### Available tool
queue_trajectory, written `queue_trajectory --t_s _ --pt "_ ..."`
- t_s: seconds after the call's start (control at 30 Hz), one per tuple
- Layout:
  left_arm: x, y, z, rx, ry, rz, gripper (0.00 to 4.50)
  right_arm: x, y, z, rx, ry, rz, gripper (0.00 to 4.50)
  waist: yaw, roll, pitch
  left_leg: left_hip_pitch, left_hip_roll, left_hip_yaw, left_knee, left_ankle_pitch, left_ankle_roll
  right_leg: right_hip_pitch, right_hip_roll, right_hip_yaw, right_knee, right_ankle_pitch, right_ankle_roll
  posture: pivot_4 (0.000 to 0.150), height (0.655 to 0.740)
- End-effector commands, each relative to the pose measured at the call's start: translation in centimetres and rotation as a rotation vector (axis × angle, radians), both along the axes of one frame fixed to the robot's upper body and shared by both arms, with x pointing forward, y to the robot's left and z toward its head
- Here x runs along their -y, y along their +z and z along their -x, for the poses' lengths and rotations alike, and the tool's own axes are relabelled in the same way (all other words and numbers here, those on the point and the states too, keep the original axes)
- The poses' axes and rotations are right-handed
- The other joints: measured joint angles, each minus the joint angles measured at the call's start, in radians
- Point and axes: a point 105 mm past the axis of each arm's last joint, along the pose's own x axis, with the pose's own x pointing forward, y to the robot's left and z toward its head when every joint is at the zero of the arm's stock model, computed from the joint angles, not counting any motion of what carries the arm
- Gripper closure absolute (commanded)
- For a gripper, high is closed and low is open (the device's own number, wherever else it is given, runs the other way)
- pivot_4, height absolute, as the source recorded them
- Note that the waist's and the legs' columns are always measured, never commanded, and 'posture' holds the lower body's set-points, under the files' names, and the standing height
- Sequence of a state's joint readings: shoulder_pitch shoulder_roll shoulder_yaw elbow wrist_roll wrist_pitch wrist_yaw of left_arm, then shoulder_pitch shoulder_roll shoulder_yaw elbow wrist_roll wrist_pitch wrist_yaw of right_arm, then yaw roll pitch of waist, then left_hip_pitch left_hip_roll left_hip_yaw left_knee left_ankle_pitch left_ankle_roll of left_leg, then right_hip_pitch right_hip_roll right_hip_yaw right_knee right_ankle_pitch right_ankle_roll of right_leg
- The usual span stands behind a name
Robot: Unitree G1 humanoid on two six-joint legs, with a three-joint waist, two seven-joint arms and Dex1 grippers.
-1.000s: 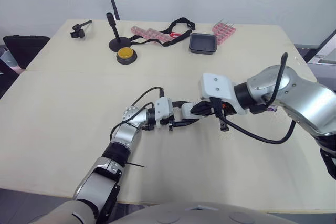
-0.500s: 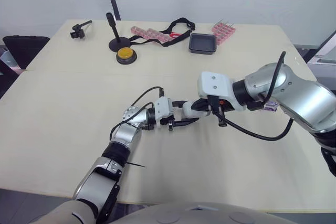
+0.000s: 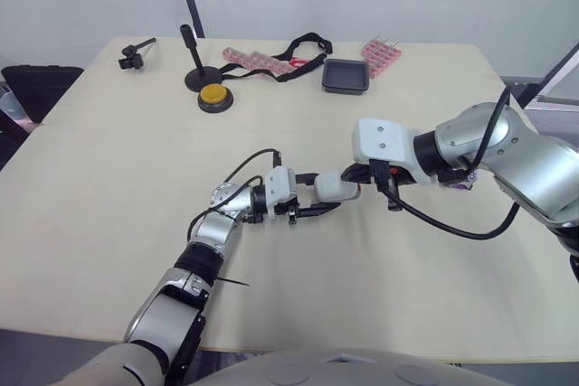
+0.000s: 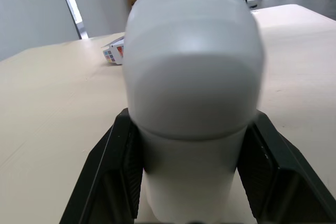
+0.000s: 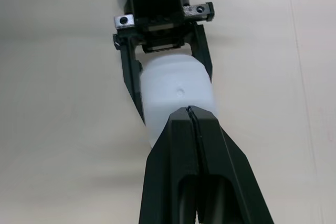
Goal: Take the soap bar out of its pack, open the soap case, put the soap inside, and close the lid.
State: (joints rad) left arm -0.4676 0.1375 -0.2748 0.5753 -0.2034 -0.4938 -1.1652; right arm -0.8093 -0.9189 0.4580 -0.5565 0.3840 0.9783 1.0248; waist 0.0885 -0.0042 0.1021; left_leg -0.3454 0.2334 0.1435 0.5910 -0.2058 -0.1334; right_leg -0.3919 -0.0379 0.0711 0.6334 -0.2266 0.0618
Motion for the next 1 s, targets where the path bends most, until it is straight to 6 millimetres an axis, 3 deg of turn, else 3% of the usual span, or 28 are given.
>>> queue_trajectory --t_s 0.03,0.37,0.5,0.73,0.87,1.0 --pt "-1.1 -1.6 -0.2 -0.043 0.029 -0.063 2.58 0.6 -0.7 -0.3 -0.012 -0.025 0.022 4.48 -0.002 0.000 0.000 0.000 0.000 0.000 0.000 0.000 0.000 0.000 0.000 0.000 0.000 0.000 0.000 0.150 0.7395" --pt "-1.2 -1.9 -0.2 -0.046 0.030 -0.065 2.58 0.5 -0.6 -0.3 0.001 -0.018 0.021 4.48 -0.005 0.001 0.001 -0.002 0.000 0.000 -0.002 0.000 0.000 -0.001 0.000 0.000 -0.002 0.000 0.000 0.150 0.7395" --pt "-1.2 -2.0 -0.1 -0.048 0.029 -0.066 2.58 1.3 -0.1 -0.9 0.033 -0.044 0.033 4.48 -0.005 0.001 0.001 -0.002 0.000 0.000 -0.002 0.000 0.000 -0.001 0.000 0.000 -0.003 0.000 0.000 0.150 0.7395" --pt "-1.2 -2.0 0.0 -0.049 0.023 -0.068 2.58 3.2 1.5 -1.9 0.105 -0.086 0.042 4.48 -0.005 0.000 0.001 -0.002 0.000 0.000 -0.002 0.000 0.000 -0.001 0.000 0.000 -0.003 0.000 0.000 0.150 0.7395" --pt "-1.2 -2.0 0.1 -0.051 0.019 -0.067 2.58 2.8 3.2 -1.5 0.184 -0.037 -0.013 4.48 -0.005 0.000 0.002 -0.003 0.000 0.000 -0.002 0.000 0.000 -0.001 0.000 0.000 -0.003 0.000 0.000 0.150 0.7395" --pt "-1.1 -2.0 0.1 -0.053 0.016 -0.066 2.58 2.5 3.9 -1.0 0.200 -0.011 -0.054 3.28 -0.005 0.000 0.002 -0.003 0.000 0.001 -0.002 0.000 0.002 -0.002 0.000 0.000 -0.004 0.000 0.000 0.150 0.7395"
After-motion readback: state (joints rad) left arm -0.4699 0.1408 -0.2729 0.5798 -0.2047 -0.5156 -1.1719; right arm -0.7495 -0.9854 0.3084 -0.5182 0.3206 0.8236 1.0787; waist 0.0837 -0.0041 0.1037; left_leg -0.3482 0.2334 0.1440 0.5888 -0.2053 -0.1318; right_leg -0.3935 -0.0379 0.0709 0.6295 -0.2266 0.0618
